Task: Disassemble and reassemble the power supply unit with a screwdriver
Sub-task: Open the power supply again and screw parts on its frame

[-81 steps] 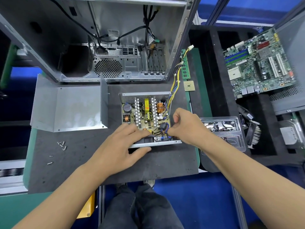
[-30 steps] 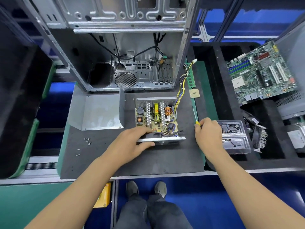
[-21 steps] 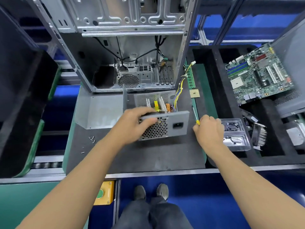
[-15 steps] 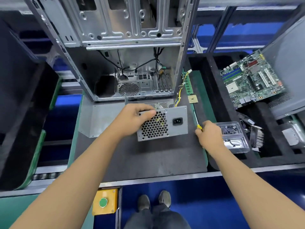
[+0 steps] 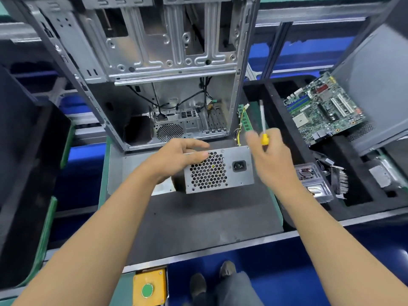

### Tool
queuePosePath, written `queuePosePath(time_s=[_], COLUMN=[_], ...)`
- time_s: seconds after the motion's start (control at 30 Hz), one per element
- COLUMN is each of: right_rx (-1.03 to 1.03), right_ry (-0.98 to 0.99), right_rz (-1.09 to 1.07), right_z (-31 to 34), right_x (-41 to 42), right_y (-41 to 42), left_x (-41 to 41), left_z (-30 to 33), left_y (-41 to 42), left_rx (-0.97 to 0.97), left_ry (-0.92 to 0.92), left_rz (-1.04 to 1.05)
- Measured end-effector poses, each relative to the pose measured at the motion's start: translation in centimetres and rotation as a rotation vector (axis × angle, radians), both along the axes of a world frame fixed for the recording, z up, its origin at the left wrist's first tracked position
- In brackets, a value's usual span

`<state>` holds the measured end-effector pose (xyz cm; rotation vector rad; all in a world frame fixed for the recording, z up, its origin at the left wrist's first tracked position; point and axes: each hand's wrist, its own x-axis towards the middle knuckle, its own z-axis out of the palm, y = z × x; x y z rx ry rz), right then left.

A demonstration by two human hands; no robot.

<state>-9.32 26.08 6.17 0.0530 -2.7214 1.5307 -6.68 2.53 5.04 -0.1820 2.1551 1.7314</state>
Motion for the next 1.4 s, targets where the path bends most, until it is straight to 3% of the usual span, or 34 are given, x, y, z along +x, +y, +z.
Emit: queuePosePath(time_s=[0.1,0.17,0.27,0.6,1.4], right_rx=[0.212,0.317,0.263,0.261,0.217], right_ry=[0.000,-0.073,-0.114,-0.150,-0.103], right_rz=[0.280,0.355,0.378,0.499,0.556], right_z=[0.3,0.4,0.2,0.5,1.1], right_x=[-0.9,-1.8,-2.3,-3.6,-3.0], right_y=[-1.0,-1.0,-1.1,-1.2,-1.2], left_x=[0.2,0.5,0.7,0.9,0.4], left_z=[-0.7,-1.1,-1.5,-1.7,-0.7], left_y=[0.2,0.8,1.3,1.1,0.9], left_rx=[0.126,0.176,0.238,0.368,0.421], left_ry=[-0.039,-0.033,-0.026,-0.107,-0.137], left_rz=[0.154,0.291,0.389,0.399,0.387])
